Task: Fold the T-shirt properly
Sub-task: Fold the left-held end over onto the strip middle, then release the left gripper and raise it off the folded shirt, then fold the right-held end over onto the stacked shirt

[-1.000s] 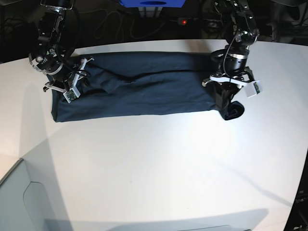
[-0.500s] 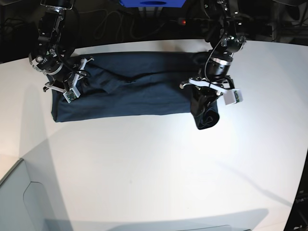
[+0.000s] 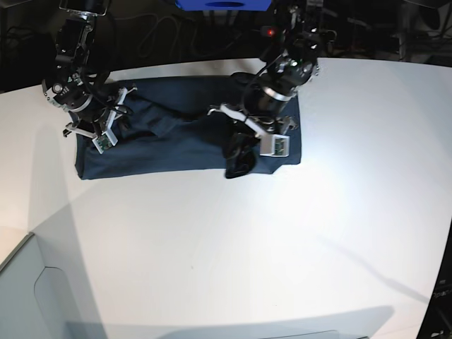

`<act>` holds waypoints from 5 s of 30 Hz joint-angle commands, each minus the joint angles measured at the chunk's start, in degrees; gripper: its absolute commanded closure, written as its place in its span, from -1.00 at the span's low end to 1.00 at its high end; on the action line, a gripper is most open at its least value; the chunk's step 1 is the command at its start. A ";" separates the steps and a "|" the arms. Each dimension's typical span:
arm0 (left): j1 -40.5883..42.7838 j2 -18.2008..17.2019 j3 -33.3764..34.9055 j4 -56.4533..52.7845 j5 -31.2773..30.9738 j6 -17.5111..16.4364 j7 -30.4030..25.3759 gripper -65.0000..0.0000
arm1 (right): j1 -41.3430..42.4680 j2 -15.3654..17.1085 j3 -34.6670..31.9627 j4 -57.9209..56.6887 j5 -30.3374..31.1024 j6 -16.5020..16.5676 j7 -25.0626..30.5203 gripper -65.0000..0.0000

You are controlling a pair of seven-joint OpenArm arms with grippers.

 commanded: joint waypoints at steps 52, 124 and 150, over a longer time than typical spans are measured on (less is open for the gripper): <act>-6.78 0.23 12.38 -6.16 -1.36 -0.73 -1.70 0.08 | 0.47 0.46 0.10 1.41 0.78 0.65 0.60 0.26; 2.89 -12.17 -19.45 -11.43 -22.38 -1.43 -1.26 0.05 | 4.96 -5.78 7.93 7.04 0.78 0.65 0.52 1.00; 2.63 -12.52 -16.11 -11.43 -22.29 -0.81 -1.09 0.05 | -1.81 -7.36 -41.83 16.71 -10.91 0.65 1.22 1.00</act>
